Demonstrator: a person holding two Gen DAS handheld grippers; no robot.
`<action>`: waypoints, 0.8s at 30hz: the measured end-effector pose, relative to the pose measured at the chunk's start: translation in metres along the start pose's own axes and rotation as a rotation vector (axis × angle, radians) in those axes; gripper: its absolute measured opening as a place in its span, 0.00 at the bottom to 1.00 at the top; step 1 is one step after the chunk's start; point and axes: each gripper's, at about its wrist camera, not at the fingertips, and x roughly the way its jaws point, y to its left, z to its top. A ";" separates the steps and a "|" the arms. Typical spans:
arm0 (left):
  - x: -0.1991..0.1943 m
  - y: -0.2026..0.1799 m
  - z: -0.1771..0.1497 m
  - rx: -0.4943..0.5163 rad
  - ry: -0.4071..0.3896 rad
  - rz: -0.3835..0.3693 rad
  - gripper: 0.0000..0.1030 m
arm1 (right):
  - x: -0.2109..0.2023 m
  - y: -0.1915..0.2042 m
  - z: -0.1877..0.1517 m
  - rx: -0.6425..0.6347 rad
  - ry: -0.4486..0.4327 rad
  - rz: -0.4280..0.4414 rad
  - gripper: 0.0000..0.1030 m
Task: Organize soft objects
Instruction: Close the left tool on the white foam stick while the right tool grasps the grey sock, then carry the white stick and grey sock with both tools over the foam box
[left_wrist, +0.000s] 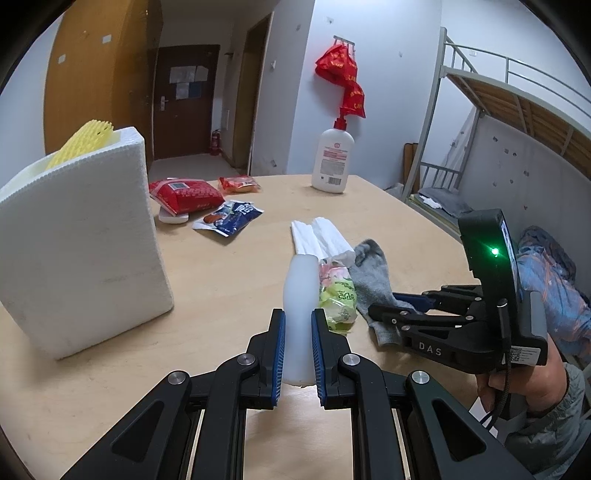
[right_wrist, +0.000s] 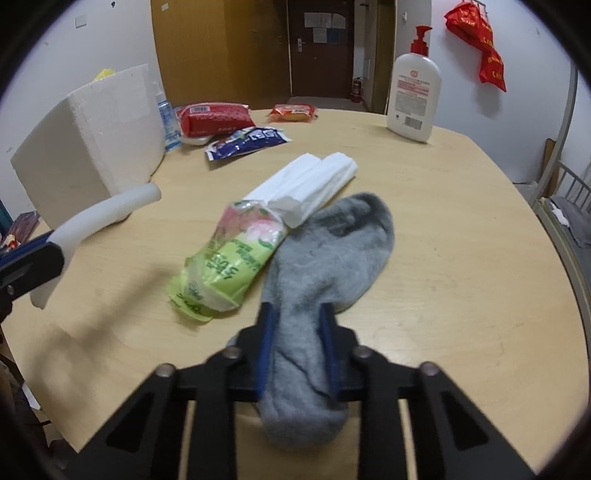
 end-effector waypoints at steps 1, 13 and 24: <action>0.000 0.000 0.000 0.000 0.000 0.001 0.15 | 0.000 0.000 0.000 0.007 -0.001 0.011 0.20; -0.013 -0.002 0.002 -0.004 -0.031 0.024 0.15 | -0.042 -0.011 -0.002 0.071 -0.100 0.049 0.19; -0.034 -0.005 0.003 -0.002 -0.077 0.046 0.15 | -0.086 -0.021 -0.002 0.121 -0.230 0.080 0.15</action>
